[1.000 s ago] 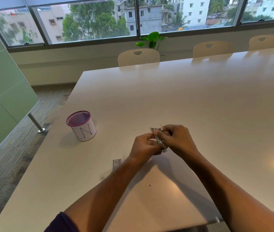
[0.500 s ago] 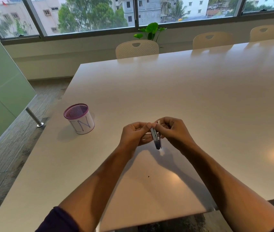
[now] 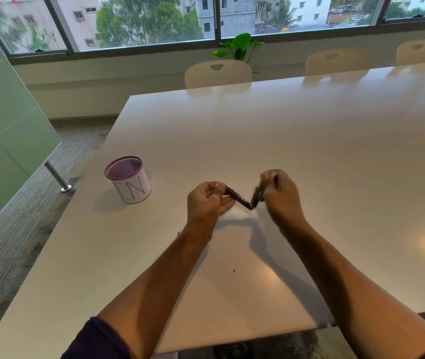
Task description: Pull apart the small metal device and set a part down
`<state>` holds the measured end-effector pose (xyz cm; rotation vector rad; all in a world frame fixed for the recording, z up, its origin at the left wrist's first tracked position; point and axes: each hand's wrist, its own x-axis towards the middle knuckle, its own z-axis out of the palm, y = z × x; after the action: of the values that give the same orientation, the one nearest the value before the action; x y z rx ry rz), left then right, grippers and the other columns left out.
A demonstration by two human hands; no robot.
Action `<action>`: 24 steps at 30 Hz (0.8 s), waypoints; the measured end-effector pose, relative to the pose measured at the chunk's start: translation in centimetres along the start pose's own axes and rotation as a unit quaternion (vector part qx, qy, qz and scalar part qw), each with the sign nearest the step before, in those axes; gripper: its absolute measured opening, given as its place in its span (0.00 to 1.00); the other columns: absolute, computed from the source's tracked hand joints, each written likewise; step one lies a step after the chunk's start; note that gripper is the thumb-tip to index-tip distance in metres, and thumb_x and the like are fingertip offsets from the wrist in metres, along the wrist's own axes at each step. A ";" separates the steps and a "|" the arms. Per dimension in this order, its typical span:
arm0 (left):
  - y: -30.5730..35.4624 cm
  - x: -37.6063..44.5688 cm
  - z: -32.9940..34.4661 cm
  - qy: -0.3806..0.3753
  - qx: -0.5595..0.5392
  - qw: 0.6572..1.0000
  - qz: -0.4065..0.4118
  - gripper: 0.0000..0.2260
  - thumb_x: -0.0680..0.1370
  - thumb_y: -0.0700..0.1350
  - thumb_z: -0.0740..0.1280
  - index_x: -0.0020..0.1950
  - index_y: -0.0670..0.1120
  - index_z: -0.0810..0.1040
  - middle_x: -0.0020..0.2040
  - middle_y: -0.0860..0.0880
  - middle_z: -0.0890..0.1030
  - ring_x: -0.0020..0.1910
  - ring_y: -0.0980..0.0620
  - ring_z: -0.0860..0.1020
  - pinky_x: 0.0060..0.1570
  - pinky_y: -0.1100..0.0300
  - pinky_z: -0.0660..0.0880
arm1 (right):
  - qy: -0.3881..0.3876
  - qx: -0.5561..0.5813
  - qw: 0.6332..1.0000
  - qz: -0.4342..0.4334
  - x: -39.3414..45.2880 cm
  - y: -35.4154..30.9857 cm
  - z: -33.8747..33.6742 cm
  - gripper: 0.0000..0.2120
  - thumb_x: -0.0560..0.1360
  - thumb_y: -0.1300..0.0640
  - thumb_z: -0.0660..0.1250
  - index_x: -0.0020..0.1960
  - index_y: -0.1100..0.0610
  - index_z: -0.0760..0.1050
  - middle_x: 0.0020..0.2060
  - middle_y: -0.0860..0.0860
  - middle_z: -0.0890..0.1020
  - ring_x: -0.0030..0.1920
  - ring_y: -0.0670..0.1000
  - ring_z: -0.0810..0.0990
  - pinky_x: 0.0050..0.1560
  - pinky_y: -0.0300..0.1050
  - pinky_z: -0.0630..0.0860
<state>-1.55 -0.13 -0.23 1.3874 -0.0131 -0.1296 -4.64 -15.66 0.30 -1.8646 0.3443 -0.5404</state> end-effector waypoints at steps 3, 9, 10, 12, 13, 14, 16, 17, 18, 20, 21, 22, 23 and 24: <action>0.9 0.6 -0.5 0.032 -0.088 0.995 -0.040 0.02 0.82 0.37 0.66 0.51 0.40 0.78 0.45 0.41 0.84 0.38 0.53 0.87 0.45 0.60 0.85 | 0.009 0.124 0.990 0.066 0.1 0.0 -1.3 0.11 0.83 0.50 0.64 0.55 0.56 0.80 0.47 0.53 0.85 0.46 0.54 0.85 0.42 0.43 0.82; 2.4 1.0 -1.7 -0.008 -0.182 0.982 -0.050 0.04 0.83 0.35 0.64 0.51 0.40 0.78 0.51 0.39 0.85 0.53 0.42 0.85 0.54 0.54 0.84 | -0.013 0.386 0.902 0.193 -0.4 0.5 -2.5 0.10 0.83 0.61 0.62 0.58 0.63 0.80 0.43 0.59 0.89 0.46 0.58 0.89 0.43 0.41 0.84; 2.4 1.1 -2.2 -0.019 -0.093 0.995 -0.015 0.02 0.81 0.36 0.67 0.51 0.42 0.79 0.50 0.41 0.86 0.52 0.44 0.85 0.54 0.55 0.84 | -0.012 0.409 0.889 0.205 -0.4 0.6 -2.6 0.10 0.82 0.63 0.62 0.57 0.65 0.79 0.43 0.60 0.88 0.47 0.59 0.88 0.43 0.42 0.84; 2.5 1.6 -3.1 -0.038 0.219 0.969 0.111 0.05 0.77 0.44 0.75 0.51 0.48 0.82 0.49 0.51 0.86 0.50 0.53 0.84 0.50 0.60 0.82 | -0.014 0.436 0.873 0.217 -0.5 0.7 -2.9 0.10 0.82 0.65 0.61 0.55 0.68 0.79 0.43 0.63 0.88 0.46 0.60 0.88 0.44 0.43 0.85; 2.7 1.9 -3.4 -0.062 0.352 0.921 0.157 0.09 0.75 0.48 0.77 0.53 0.52 0.82 0.49 0.55 0.85 0.49 0.57 0.83 0.50 0.62 0.81 | -0.018 0.441 0.870 0.221 -0.6 0.7 -2.9 0.09 0.81 0.66 0.61 0.54 0.68 0.80 0.44 0.64 0.87 0.46 0.61 0.88 0.44 0.43 0.85; 3.0 2.0 -3.5 -0.098 0.436 0.877 0.177 0.15 0.74 0.51 0.77 0.58 0.55 0.80 0.51 0.56 0.84 0.50 0.57 0.82 0.52 0.60 0.80 | -0.024 0.441 0.868 0.226 -0.7 0.6 -3.0 0.09 0.81 0.66 0.61 0.53 0.68 0.80 0.45 0.65 0.87 0.46 0.61 0.88 0.43 0.43 0.85; 3.4 2.2 -3.1 -0.180 0.518 0.814 0.193 0.24 0.75 0.52 0.76 0.69 0.59 0.72 0.59 0.50 0.84 0.55 0.51 0.82 0.59 0.52 0.79 | -0.042 0.436 0.865 0.245 -0.9 0.5 -3.0 0.09 0.81 0.65 0.62 0.55 0.67 0.80 0.47 0.65 0.87 0.47 0.61 0.88 0.41 0.43 0.85; 3.4 2.3 -2.6 -0.217 0.537 0.788 0.206 0.26 0.77 0.51 0.74 0.72 0.60 0.68 0.62 0.47 0.84 0.56 0.49 0.82 0.60 0.50 0.78 | -0.053 0.435 0.863 0.252 -1.1 0.4 -3.0 0.10 0.81 0.65 0.62 0.56 0.67 0.80 0.48 0.65 0.87 0.47 0.61 0.88 0.41 0.43 0.85; 3.4 2.3 -2.1 -0.252 0.544 0.770 0.218 0.26 0.79 0.50 0.72 0.74 0.60 0.66 0.64 0.45 0.83 0.57 0.48 0.81 0.60 0.49 0.78 | -0.067 0.434 0.862 0.255 -1.3 0.3 -3.0 0.10 0.81 0.64 0.63 0.57 0.67 0.80 0.49 0.66 0.87 0.46 0.60 0.88 0.40 0.43 0.85; 3.4 2.2 -1.1 -0.307 0.527 0.756 0.239 0.24 0.82 0.49 0.67 0.75 0.60 0.65 0.65 0.46 0.81 0.56 0.50 0.78 0.57 0.52 0.78 | -0.100 0.424 0.863 0.257 -1.6 0.1 -2.8 0.10 0.82 0.62 0.63 0.58 0.66 0.80 0.50 0.66 0.86 0.45 0.59 0.89 0.40 0.43 0.85; 3.5 2.2 -0.6 -0.327 0.516 0.751 0.249 0.22 0.82 0.48 0.65 0.76 0.58 0.66 0.66 0.46 0.81 0.56 0.51 0.77 0.56 0.55 0.77 | -0.114 0.417 0.864 0.258 -1.7 -0.1 -2.7 0.11 0.82 0.62 0.63 0.59 0.65 0.80 0.50 0.66 0.86 0.45 0.60 0.89 0.40 0.43 0.86; 3.5 2.2 -0.2 -0.339 0.509 0.747 0.259 0.21 0.83 0.48 0.64 0.76 0.56 0.67 0.66 0.47 0.81 0.57 0.52 0.77 0.56 0.57 0.75 | -0.122 0.411 0.866 0.258 -1.8 -0.2 -2.6 0.11 0.82 0.62 0.63 0.60 0.65 0.79 0.50 0.66 0.87 0.46 0.60 0.89 0.40 0.43 0.86; 3.4 2.3 0.1 -0.344 0.503 0.746 0.268 0.20 0.83 0.46 0.63 0.76 0.54 0.69 0.65 0.46 0.81 0.57 0.52 0.76 0.56 0.59 0.73 | -0.125 0.408 0.866 0.259 -1.8 -0.3 -2.5 0.11 0.82 0.62 0.63 0.60 0.65 0.79 0.50 0.66 0.87 0.46 0.60 0.89 0.41 0.43 0.86; 3.3 2.4 0.3 -0.343 0.498 0.748 0.276 0.20 0.83 0.44 0.63 0.75 0.52 0.71 0.65 0.46 0.81 0.57 0.52 0.76 0.55 0.60 0.72 | -0.125 0.410 0.866 0.259 -1.8 -0.4 -2.5 0.11 0.82 0.62 0.63 0.60 0.66 0.79 0.50 0.65 0.87 0.47 0.60 0.89 0.40 0.43 0.86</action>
<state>1.11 -0.10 2.93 2.2564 -1.2748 -0.1323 -7.49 -16.67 0.98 -0.9314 0.3496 -0.0340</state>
